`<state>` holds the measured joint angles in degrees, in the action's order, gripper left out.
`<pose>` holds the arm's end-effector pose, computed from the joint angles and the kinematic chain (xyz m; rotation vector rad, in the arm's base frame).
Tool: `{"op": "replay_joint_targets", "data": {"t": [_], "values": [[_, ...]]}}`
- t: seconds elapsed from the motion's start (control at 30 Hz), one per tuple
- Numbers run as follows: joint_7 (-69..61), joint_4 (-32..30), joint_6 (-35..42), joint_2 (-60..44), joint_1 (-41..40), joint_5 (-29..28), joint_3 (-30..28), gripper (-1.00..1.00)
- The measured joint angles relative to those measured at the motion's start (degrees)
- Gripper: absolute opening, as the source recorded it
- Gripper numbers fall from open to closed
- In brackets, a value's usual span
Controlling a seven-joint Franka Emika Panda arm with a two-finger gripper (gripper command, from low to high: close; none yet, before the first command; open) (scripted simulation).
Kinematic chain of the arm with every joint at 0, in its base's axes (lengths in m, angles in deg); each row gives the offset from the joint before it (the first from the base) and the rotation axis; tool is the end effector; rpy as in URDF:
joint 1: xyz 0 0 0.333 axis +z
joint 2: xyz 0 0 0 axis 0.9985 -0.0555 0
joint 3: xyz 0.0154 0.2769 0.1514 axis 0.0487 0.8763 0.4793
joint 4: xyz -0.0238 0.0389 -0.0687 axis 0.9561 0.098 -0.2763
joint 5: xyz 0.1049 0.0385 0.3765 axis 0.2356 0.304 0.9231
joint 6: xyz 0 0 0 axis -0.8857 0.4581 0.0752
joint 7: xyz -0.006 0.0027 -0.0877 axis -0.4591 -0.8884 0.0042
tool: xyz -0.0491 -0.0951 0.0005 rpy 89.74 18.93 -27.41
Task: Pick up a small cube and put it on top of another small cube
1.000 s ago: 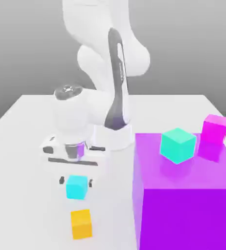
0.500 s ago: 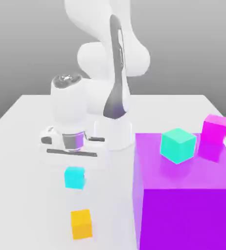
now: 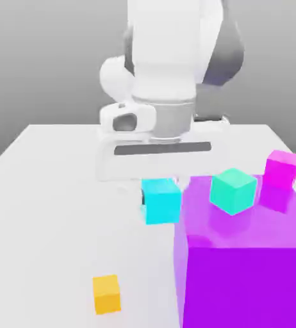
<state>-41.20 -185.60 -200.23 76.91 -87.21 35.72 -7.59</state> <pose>0.4452 0.0820 0.4006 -3.0591 0.6708 -0.1690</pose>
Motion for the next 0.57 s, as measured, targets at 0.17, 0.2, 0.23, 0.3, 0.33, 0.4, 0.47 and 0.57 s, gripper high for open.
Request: {"op": "replay_joint_targets", "data": {"t": [0.17,0.2,0.23,0.3,0.33,0.4,0.47,0.57], "values": [[-3.98,3.71,10.71,4.55,7.70,4.08,5.28,-1.00],[-4.93,4.09,12.70,5.47,9.22,5.05,6.34,-1.00],[-5.85,4.46,14.71,6.39,10.75,5.99,7.38,-1.00],[-8.32,4.45,17.35,8.10,13.57,7.47,8.59,-1.00],[-8.99,3.51,16.49,8.03,14.14,7.81,9.01,-1.00],[-9.42,0.81,12.72,6.84,14.49,8.12,9.82,-1.00],[-9.47,-1.51,9.21,5.60,14.52,8.26,10.44,1.00],[-9.47,-1.51,9.21,5.60,14.52,8.26,10.44,1.00]]}}
